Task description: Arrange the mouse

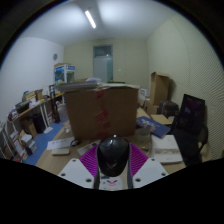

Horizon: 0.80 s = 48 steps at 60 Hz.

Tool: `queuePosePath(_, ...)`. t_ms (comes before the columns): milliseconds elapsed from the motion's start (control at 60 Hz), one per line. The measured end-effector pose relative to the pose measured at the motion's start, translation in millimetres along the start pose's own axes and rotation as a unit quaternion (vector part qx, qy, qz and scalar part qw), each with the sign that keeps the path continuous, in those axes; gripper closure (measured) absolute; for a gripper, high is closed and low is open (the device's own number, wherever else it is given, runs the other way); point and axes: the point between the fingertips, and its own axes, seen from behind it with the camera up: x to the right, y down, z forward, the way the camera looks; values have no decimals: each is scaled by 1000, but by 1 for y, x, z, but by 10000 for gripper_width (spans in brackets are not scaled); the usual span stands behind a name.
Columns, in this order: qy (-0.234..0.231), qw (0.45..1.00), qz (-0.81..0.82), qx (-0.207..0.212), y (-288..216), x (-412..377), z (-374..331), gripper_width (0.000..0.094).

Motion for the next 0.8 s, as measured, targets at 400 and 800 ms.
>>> queuePosePath(400, -31, 985, -37, -168, 208, -75, 55, 451)
queuePosePath(800, -118, 974, -4, -193, 163, -61, -49, 94)
